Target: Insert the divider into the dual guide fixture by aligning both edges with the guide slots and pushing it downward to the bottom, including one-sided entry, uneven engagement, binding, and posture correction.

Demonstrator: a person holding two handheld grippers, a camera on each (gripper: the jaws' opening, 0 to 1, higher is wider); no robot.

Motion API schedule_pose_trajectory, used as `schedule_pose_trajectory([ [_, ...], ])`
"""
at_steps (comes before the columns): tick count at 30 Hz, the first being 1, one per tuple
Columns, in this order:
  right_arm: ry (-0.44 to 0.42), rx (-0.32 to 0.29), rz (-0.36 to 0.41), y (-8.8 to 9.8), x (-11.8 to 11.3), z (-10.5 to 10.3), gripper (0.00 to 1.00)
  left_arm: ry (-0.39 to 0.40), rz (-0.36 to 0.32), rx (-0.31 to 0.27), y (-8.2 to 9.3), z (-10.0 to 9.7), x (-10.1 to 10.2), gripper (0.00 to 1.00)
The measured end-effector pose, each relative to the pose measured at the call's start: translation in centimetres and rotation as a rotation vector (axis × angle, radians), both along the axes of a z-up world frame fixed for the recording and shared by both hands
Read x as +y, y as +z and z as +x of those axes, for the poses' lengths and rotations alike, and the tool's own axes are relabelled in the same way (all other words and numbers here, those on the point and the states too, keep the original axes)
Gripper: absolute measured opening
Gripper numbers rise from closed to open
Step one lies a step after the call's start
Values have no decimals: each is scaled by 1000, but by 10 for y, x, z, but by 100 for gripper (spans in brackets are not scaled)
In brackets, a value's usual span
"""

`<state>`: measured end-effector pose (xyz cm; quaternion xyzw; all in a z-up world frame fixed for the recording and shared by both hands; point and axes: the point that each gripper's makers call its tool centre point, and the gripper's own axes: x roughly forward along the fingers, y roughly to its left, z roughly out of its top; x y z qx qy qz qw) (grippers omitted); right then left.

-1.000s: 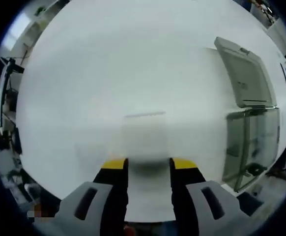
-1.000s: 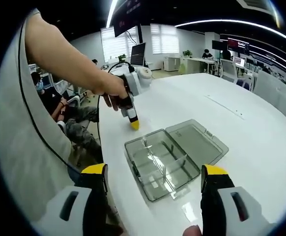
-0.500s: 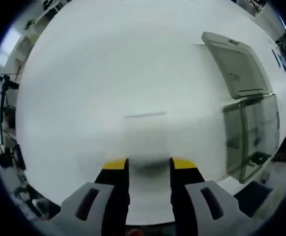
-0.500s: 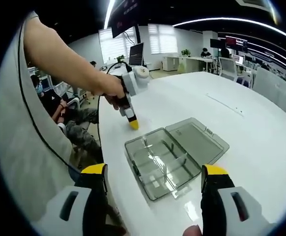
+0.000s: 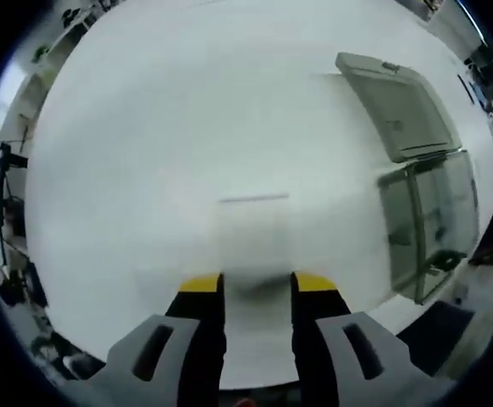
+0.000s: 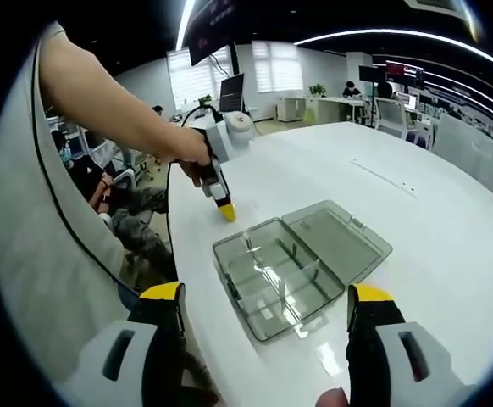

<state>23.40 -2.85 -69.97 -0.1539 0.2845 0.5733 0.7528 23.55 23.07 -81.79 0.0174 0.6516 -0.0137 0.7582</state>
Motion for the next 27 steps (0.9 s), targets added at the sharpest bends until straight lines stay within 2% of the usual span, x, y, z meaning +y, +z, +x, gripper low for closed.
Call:
schedule_pose_trajectory([
  [18,-9,-12,-6,4,-3,-1,76,-9,-17,-11,1,-5,1,25],
  [27,3,-17,0,6,2,-3,77,-9,-49,-44,8,-7,0,25],
])
